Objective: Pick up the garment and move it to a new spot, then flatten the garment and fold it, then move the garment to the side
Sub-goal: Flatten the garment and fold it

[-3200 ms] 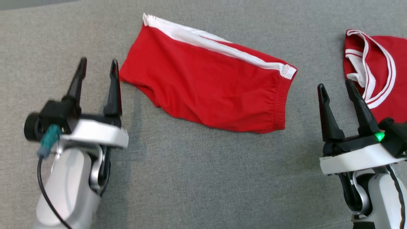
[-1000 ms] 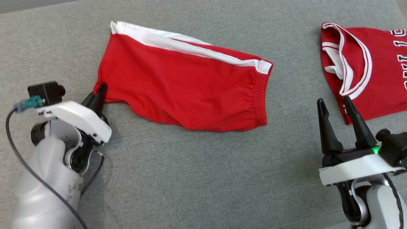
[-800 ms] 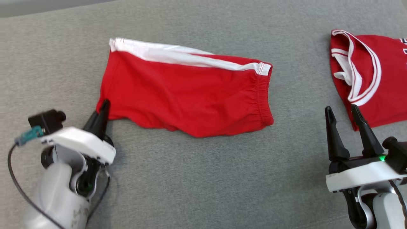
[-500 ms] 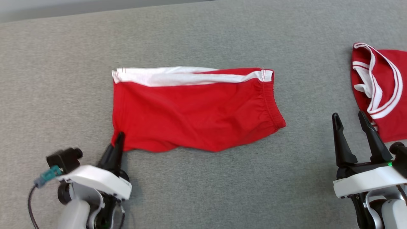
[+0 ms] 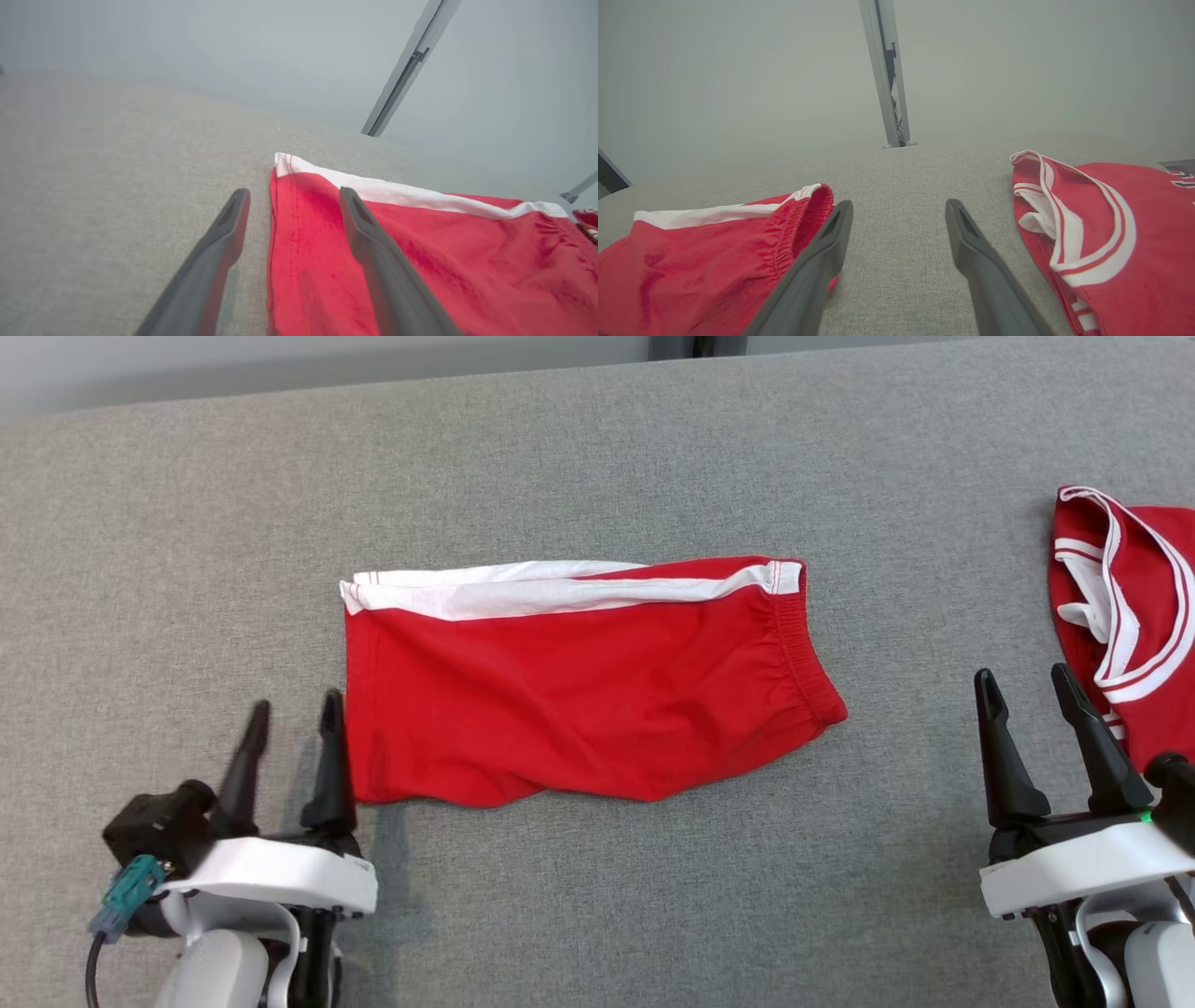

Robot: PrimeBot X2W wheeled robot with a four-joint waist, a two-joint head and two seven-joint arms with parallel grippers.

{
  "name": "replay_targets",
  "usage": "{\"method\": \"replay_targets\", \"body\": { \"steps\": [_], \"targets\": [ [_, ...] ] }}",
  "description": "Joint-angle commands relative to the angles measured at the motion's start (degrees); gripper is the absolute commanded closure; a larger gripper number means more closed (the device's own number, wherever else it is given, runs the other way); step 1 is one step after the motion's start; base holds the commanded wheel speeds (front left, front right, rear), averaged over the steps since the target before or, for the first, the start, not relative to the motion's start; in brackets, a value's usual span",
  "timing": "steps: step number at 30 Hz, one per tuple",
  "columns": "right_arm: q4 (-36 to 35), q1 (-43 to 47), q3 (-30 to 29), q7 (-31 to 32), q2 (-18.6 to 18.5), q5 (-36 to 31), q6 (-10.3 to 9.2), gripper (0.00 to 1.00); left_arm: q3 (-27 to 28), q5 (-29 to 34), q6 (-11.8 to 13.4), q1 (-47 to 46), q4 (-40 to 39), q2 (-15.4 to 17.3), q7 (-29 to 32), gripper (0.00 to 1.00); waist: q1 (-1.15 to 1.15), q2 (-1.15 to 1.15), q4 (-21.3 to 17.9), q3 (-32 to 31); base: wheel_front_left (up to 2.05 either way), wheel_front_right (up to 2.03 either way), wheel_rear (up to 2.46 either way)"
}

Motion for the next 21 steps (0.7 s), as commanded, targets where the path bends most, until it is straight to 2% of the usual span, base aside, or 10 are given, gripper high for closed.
{"method": "replay_targets", "body": {
  "steps": [1,2,6,10,21],
  "targets": [
    [-0.01,-0.98,-0.17,0.57,-0.61,-0.35,-0.03,0.0,0.63,2.95,2.08,-0.19,-2.13,1.02,-1.28,0.0,0.0,0.0,0.1,-0.15,0.0,0.0,0.0],
    [-0.01,-0.98,-0.17,0.57,-0.61,-0.35,-0.03,0.0,0.63,2.95,2.08,-0.19,-2.13,1.02,-1.28,0.0,0.0,0.0,0.1,-0.15,0.0,0.0,0.0],
    [0.09,-1.52,0.04,1.52,-1.42,-1.24,-0.03,0.0,0.4,8.6,5.46,0.31,-6.62,2.41,-2.22,0.0,0.0,0.0,0.42,-1.03,0.0,0.0,0.0],
    [0.04,-1.22,0.25,2.08,-1.58,-1.39,-0.03,0.0,-0.38,11.18,7.06,1.45,-9.32,3.61,-1.7,0.0,0.0,0.0,0.62,-1.6,0.0,0.0,0.0],
    [0.83,-2.05,-0.12,2.82,-2.28,-1.38,-0.03,0.0,-1.19,11.58,8.53,2.84,-12.84,3.84,0.55,0.0,0.0,0.0,1.24,-1.29,0.0,0.0,0.0]
  ]
}}
